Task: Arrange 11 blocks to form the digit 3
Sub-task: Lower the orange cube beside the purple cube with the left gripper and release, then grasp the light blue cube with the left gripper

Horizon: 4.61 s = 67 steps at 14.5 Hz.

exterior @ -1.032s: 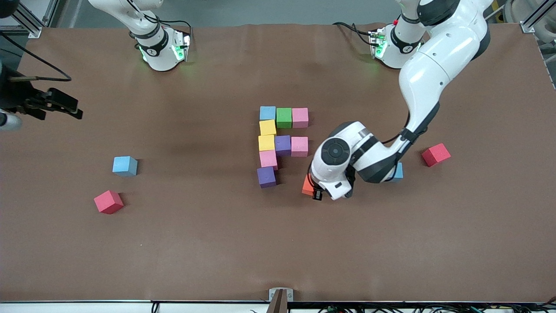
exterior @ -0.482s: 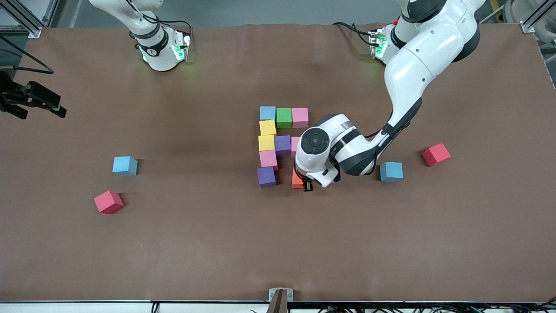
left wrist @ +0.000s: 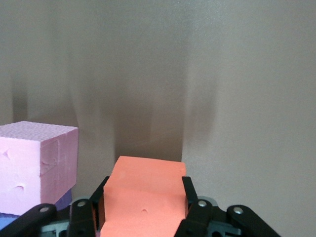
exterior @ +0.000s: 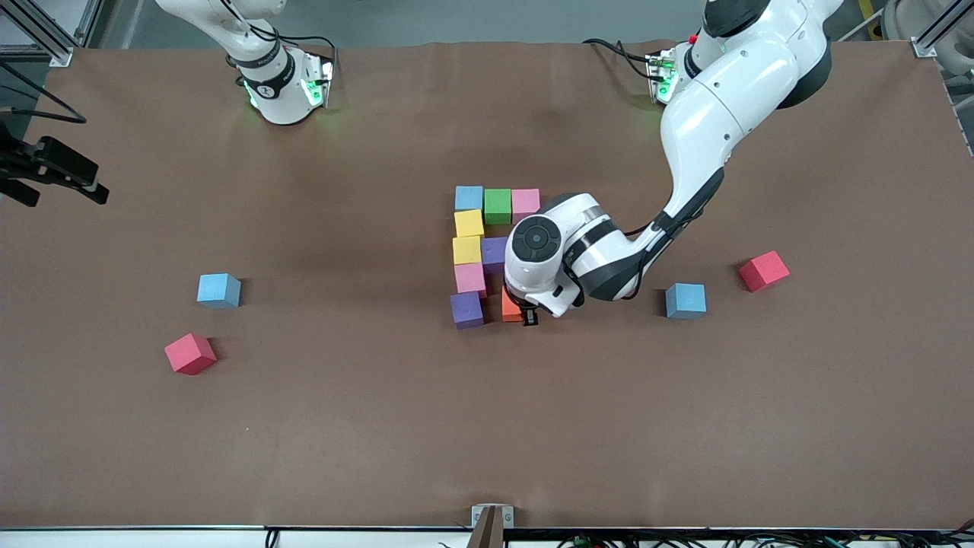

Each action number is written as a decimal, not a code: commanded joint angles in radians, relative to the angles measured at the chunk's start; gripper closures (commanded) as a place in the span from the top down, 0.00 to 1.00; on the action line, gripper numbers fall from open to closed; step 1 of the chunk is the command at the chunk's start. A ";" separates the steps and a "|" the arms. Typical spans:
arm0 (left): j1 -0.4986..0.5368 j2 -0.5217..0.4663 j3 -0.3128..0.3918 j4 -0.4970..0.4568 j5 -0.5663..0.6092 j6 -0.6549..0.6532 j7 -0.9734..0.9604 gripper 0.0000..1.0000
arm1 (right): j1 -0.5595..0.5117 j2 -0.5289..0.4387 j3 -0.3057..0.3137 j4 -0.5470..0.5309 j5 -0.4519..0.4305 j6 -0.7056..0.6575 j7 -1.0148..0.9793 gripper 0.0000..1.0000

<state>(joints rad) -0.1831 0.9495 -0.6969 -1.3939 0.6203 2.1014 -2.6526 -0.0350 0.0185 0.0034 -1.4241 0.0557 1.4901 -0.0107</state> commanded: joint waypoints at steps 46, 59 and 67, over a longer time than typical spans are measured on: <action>-0.150 0.026 0.142 0.049 -0.027 0.147 -0.109 0.12 | -0.008 -0.012 0.013 0.001 -0.019 0.006 0.008 1.00; 0.115 -0.135 -0.102 0.006 -0.085 -0.041 0.120 1.00 | -0.006 -0.011 0.013 0.001 -0.019 0.007 0.008 1.00; 0.681 -0.210 -0.469 -0.299 0.077 -0.132 0.635 1.00 | -0.006 -0.011 0.015 0.001 -0.016 0.021 0.008 1.00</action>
<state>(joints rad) 0.4427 0.7723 -1.1555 -1.5996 0.6466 1.9624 -2.1068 -0.0370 0.0183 0.0099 -1.4174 0.0454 1.5046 -0.0107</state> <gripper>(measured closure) 0.000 0.000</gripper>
